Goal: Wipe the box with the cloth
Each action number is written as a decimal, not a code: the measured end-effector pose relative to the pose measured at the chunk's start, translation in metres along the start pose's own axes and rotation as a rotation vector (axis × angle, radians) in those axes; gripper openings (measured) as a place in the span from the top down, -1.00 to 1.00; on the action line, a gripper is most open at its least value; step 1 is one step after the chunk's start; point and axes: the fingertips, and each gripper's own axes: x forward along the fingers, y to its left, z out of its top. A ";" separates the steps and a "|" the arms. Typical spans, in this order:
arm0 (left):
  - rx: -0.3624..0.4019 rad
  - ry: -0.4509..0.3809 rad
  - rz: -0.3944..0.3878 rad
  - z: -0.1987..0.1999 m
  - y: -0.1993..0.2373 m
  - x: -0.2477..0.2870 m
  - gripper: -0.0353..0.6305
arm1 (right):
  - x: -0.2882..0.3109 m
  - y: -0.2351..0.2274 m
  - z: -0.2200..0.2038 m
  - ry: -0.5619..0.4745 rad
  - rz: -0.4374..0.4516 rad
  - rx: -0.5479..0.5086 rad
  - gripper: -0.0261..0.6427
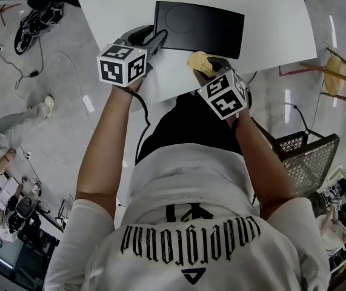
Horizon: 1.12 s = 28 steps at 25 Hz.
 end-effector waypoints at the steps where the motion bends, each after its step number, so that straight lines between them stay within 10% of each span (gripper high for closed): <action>1: 0.000 0.000 0.000 0.001 -0.001 0.000 0.41 | -0.003 0.001 0.002 -0.007 0.001 0.001 0.57; 18: -0.003 -0.015 0.026 -0.004 -0.002 0.000 0.41 | 0.075 0.068 0.078 -0.105 0.038 -0.114 0.57; 28: 0.000 -0.020 0.029 -0.003 -0.002 -0.001 0.41 | 0.016 0.020 0.044 -0.138 -0.038 0.006 0.57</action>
